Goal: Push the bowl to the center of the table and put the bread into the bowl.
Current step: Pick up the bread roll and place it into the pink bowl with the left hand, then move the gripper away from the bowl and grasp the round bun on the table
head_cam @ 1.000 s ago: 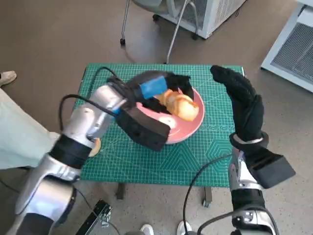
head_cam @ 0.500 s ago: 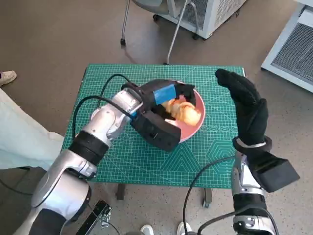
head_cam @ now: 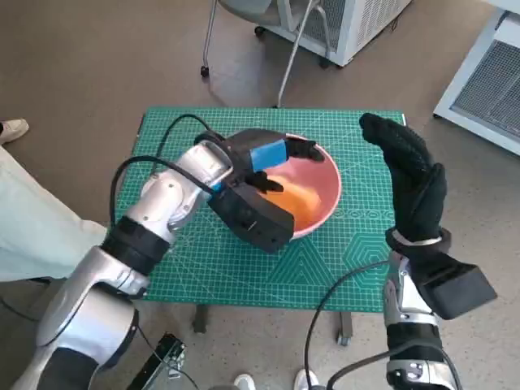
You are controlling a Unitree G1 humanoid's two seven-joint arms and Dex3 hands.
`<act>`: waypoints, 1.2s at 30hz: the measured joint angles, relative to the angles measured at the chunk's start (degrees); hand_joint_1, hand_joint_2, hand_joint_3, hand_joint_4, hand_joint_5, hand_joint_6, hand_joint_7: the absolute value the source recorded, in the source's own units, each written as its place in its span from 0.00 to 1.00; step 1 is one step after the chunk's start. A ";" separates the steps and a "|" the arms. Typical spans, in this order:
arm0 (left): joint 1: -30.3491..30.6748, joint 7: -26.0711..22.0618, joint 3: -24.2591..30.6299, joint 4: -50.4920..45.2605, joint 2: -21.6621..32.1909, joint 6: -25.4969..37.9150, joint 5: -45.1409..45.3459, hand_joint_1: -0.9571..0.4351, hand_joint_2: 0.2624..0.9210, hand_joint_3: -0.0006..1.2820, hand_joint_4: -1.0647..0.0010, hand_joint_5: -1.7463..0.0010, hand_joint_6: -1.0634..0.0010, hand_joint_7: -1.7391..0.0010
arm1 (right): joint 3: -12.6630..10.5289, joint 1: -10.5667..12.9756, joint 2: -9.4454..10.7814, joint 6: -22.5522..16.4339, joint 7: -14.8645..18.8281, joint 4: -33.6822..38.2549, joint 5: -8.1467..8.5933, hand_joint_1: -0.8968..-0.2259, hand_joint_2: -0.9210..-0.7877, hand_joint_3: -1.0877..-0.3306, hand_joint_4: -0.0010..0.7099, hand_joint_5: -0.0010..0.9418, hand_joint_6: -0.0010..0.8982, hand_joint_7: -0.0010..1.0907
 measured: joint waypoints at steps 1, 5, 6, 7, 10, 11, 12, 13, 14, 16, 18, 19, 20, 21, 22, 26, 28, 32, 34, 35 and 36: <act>0.30 -0.22 0.47 -0.97 0.51 -0.03 -0.51 0.74 1.00 0.19 0.70 0.99 0.57 0.95 | 0.05 -0.02 0.02 -0.04 0.00 0.08 0.00 0.71 0.00 0.72 0.70 0.01 0.28 0.75; 1.88 -1.13 2.41 -4.77 2.80 -0.46 -1.88 0.78 1.00 0.20 0.69 0.99 0.56 0.95 | 0.23 -0.11 0.03 -0.25 0.02 0.61 0.00 0.71 0.00 0.72 0.70 0.01 0.27 0.76; 2.41 -1.58 2.93 -5.94 3.57 -0.59 -2.36 0.80 1.00 0.20 0.69 0.99 0.57 0.95 | 0.27 -0.15 0.03 -0.29 0.03 0.80 0.02 0.70 0.00 0.72 0.70 0.01 0.27 0.76; 2.93 -2.04 3.48 -6.85 4.22 -0.66 -2.90 0.81 1.00 0.20 0.69 0.99 0.57 0.95 | 0.31 -0.15 0.04 -0.30 0.03 0.90 0.04 0.70 0.00 0.72 0.70 0.01 0.26 0.77; 4.63 -3.62 5.49 -10.37 6.53 -0.77 -4.16 0.85 1.00 0.22 0.69 1.00 0.57 0.96 | 0.47 -0.17 0.06 -0.45 0.08 1.16 0.07 0.70 0.00 0.72 0.70 0.01 0.26 0.77; 5.32 -4.31 6.31 -11.65 7.41 -0.79 -4.82 0.86 1.00 0.23 0.70 1.00 0.57 0.96 | 0.55 -0.22 0.08 -0.50 0.13 1.23 0.11 0.70 0.00 0.72 0.70 0.01 0.26 0.78; 5.97 -4.96 7.12 -12.97 8.38 -0.83 -5.46 0.87 1.00 0.23 0.70 1.00 0.57 0.96 | 0.61 -0.25 0.09 -0.64 0.18 1.31 0.13 0.70 0.00 0.72 0.70 0.01 0.26 0.78; 6.73 -5.64 7.95 -14.37 9.47 -0.93 -5.99 0.87 1.00 0.24 0.70 1.00 0.57 0.96 | 0.69 -0.28 0.10 -0.73 0.23 1.35 0.15 0.70 0.00 0.72 0.70 0.01 0.26 0.78; 7.40 -6.20 8.84 -15.71 10.52 -1.07 -6.52 0.88 1.00 0.25 0.69 1.00 0.57 0.96 | 0.74 -0.29 0.10 -0.82 0.27 1.36 0.16 0.70 0.00 0.72 0.70 0.01 0.25 0.78; 8.99 -7.55 10.83 -18.59 12.95 -1.44 -7.89 0.89 1.00 0.26 0.69 1.00 0.57 0.97 | 0.88 -0.34 0.09 -0.91 0.35 1.38 0.19 0.70 0.00 0.72 0.70 0.01 0.25 0.78; 10.69 -8.92 13.01 -21.62 15.60 -2.00 -9.34 0.89 0.98 0.26 0.69 1.00 0.57 0.97 | 0.97 -0.43 0.10 -1.01 0.53 1.45 0.27 0.70 0.00 0.72 0.70 0.01 0.25 0.79; 11.75 -9.76 14.46 -23.36 17.38 -2.49 -10.31 0.89 0.97 0.26 0.69 1.00 0.57 0.97 | 1.01 -0.47 0.09 -1.04 0.62 1.47 0.30 0.70 0.00 0.72 0.70 0.01 0.25 0.79; 12.51 -10.38 15.54 -24.72 18.73 -2.87 -11.10 0.89 0.94 0.25 0.71 1.00 0.58 0.98 | 1.03 -0.48 0.08 -1.09 0.67 1.46 0.33 0.70 0.00 0.72 0.70 0.01 0.25 0.79; 13.52 -11.22 16.83 -26.14 20.35 -3.22 -12.03 0.89 0.93 0.25 0.71 1.00 0.58 0.98 | 1.07 -0.50 0.08 -1.12 0.71 1.45 0.37 0.70 0.00 0.72 0.70 0.01 0.25 0.79; 14.33 -11.90 18.06 -27.41 21.82 -3.59 -12.88 0.88 0.89 0.25 0.74 1.00 0.59 0.98 | 1.10 -0.50 0.08 -1.15 0.75 1.44 0.39 0.70 0.00 0.72 0.70 0.01 0.25 0.79; 17.87 -17.12 22.86 -32.59 28.02 -2.88 -15.63 0.85 0.58 0.46 0.84 1.00 0.65 1.00 | 1.19 -0.59 0.07 -1.24 1.02 1.44 0.50 0.69 0.00 0.72 0.70 0.01 0.24 0.80; 19.61 -21.00 24.86 -35.57 30.75 -0.62 -16.26 0.85 0.50 0.51 0.88 1.00 0.68 1.00 | 1.19 -0.71 0.08 -1.27 1.21 1.47 0.62 0.69 0.00 0.72 0.70 0.01 0.24 0.80; 22.71 -28.01 28.00 -41.12 35.34 4.37 -16.26 0.87 0.44 0.55 0.91 1.00 0.71 1.00 | 1.22 -0.86 0.12 -1.34 1.39 1.60 0.69 0.69 0.00 0.72 0.69 0.01 0.23 0.80; 24.57 -30.31 29.49 -43.74 37.13 6.30 -15.95 0.89 0.50 0.49 0.91 1.00 0.71 1.00 | 1.32 -1.02 0.34 -1.36 1.60 1.79 0.72 0.69 0.00 0.72 0.69 0.01 0.23 0.80; 25.64 -31.20 30.27 -45.07 38.02 7.04 -15.90 0.89 0.52 0.48 0.91 1.00 0.71 1.00 | 1.40 -1.14 0.47 -1.37 1.77 1.96 0.74 0.69 0.00 0.71 0.69 0.01 0.23 0.80; 26.68 -31.81 30.98 -46.13 38.70 7.53 -15.88 0.89 0.55 0.46 0.91 1.00 0.72 1.00 | 1.45 -1.25 0.59 -1.37 1.92 2.09 0.75 0.69 0.00 0.71 0.69 0.01 0.23 0.80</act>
